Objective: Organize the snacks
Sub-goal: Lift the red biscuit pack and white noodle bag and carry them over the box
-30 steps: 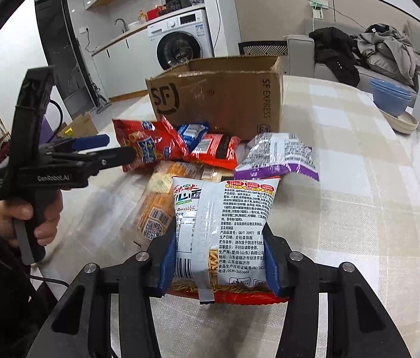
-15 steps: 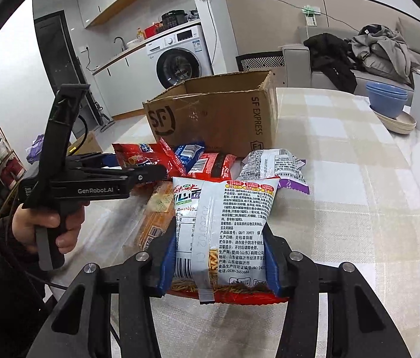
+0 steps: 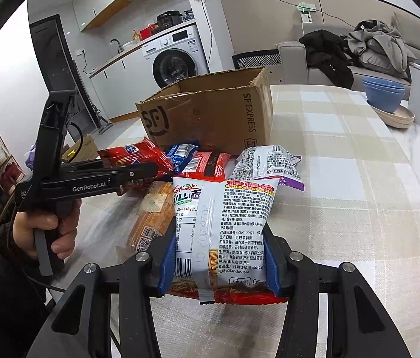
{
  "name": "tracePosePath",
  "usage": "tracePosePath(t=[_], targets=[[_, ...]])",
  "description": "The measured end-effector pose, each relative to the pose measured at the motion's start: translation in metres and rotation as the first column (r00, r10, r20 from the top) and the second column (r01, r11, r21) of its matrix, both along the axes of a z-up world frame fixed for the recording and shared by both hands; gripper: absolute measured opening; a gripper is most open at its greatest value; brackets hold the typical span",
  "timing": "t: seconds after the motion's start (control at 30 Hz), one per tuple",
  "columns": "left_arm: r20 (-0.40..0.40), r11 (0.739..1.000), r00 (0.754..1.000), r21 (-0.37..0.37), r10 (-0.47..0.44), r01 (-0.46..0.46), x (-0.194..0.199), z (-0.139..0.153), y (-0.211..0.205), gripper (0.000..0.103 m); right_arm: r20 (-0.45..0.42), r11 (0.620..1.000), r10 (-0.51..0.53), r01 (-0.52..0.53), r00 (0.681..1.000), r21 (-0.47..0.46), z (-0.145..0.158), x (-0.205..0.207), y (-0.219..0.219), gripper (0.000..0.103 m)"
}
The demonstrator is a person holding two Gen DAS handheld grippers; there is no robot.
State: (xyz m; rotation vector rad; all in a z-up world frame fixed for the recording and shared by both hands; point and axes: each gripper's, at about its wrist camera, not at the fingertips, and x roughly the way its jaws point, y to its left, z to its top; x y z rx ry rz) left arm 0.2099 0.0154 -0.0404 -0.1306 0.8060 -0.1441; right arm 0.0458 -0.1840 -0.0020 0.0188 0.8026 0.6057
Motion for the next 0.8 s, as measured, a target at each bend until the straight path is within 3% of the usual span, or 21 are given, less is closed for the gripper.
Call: tracePosePath(t=[0.4,0.8], targets=[[0.074,1.000,0.997,-0.002,0.015,-0.015,-0.041,0.034,0.015,0.047,0.030,0.999,-0.004,0.003,1.000,0.034,0.012,-0.003,0.004,0.049],[0.127,0.999,0.991,-0.016,0.040,-0.038,-0.078,0.073,0.034,0.047,0.105,0.997,-0.007,-0.002,0.994,0.079,0.053,0.001,0.013,0.049]])
